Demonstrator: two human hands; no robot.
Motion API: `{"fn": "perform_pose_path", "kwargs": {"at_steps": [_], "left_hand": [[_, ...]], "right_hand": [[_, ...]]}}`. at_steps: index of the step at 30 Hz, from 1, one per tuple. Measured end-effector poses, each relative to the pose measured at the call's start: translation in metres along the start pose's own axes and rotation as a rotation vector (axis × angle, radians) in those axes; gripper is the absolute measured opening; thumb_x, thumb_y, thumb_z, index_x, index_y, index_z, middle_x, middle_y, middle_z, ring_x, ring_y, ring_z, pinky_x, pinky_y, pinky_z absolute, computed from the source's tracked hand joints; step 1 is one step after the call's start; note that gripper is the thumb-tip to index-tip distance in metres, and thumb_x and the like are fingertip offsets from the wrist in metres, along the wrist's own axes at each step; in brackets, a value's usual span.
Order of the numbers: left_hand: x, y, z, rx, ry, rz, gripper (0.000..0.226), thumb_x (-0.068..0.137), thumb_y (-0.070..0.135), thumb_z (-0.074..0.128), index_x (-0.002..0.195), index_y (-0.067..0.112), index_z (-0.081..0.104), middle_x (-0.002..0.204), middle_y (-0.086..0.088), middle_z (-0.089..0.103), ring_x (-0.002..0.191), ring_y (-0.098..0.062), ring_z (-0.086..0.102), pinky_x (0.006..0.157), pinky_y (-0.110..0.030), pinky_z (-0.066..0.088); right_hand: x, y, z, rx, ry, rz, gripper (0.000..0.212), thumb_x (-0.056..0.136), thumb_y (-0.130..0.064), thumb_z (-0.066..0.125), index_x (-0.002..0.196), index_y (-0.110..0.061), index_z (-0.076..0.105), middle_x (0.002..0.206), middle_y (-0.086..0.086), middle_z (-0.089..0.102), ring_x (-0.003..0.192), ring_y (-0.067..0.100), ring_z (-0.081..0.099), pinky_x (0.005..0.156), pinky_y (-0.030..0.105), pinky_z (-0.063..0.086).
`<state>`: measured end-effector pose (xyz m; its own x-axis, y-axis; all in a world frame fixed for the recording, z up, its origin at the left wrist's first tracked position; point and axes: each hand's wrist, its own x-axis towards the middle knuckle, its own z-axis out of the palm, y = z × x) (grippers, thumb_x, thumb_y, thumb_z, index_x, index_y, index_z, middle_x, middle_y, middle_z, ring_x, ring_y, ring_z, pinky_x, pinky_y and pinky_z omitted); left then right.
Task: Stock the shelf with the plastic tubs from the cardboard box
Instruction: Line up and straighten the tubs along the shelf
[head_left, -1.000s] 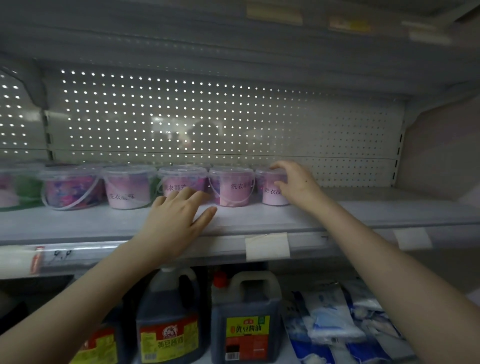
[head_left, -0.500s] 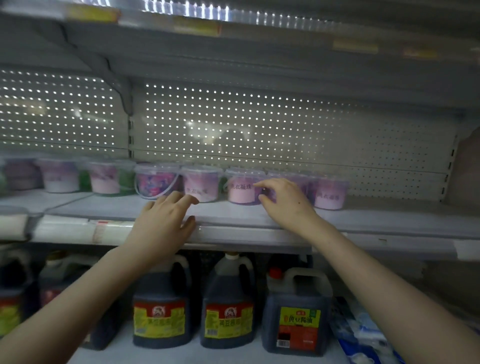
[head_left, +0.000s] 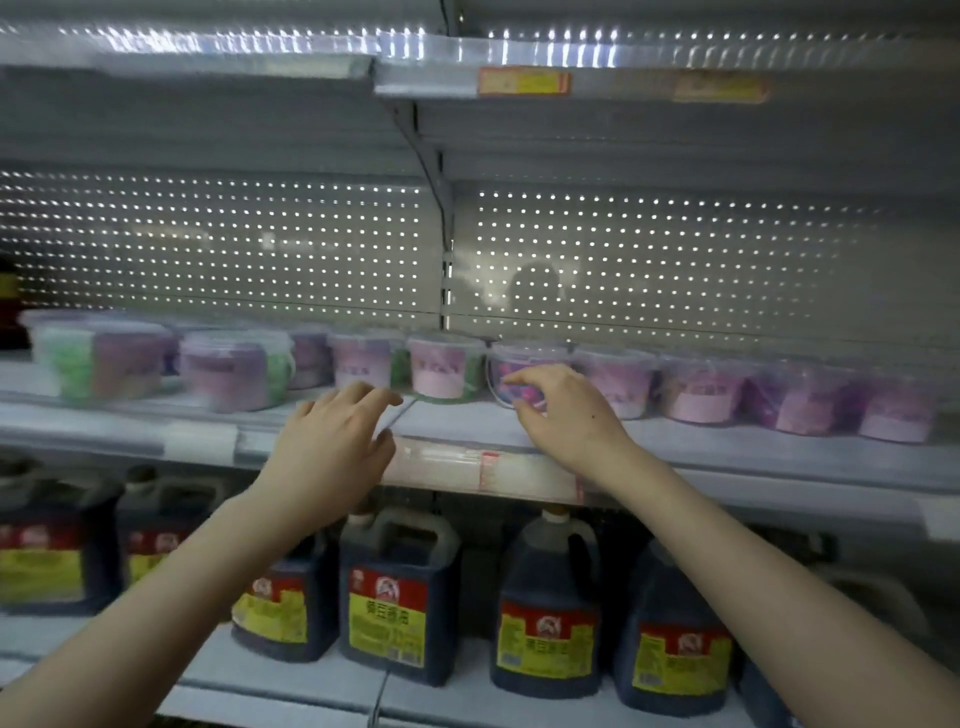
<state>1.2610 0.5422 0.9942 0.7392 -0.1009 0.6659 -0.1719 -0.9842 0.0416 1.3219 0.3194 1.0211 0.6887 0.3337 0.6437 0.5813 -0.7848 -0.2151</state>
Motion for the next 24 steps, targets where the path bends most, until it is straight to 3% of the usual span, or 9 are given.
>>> {"fn": "perform_pose_path", "kwargs": {"at_steps": [12,16,24], "left_hand": [[-0.023,-0.179,-0.03,0.057,0.007,-0.099,0.035,0.092,0.028,0.048,0.127,0.023,0.05,0.127,-0.001,0.053,0.115,-0.027,0.05,0.09,-0.04,0.036],[-0.027,-0.216,-0.031,0.041,0.007,-0.126,0.036,0.092,0.029,0.048,0.128,0.024,0.05,0.128,0.0,0.052,0.115,-0.026,0.05,0.091,-0.04,0.036],[-0.035,-0.264,-0.034,0.029,0.028,-0.162,0.035,0.092,0.028,0.048,0.126,0.024,0.051,0.125,0.001,0.054,0.111,-0.023,0.052,0.09,-0.039,0.039]], "right_hand": [[0.081,-0.153,0.104,0.1,-0.027,-0.095,0.035,0.092,-0.018,0.052,0.126,-0.02,0.057,0.128,-0.002,0.059,0.123,0.016,0.046,0.105,0.034,0.034],[0.108,-0.19,0.131,0.099,-0.015,-0.123,0.036,0.092,-0.023,0.057,0.128,-0.021,0.055,0.119,-0.002,0.062,0.117,0.016,0.049,0.103,0.037,0.038],[0.14,-0.219,0.173,0.045,-0.001,-0.14,0.04,0.09,-0.027,0.06,0.129,-0.021,0.053,0.131,-0.003,0.057,0.124,0.017,0.047,0.107,0.038,0.035]]}}
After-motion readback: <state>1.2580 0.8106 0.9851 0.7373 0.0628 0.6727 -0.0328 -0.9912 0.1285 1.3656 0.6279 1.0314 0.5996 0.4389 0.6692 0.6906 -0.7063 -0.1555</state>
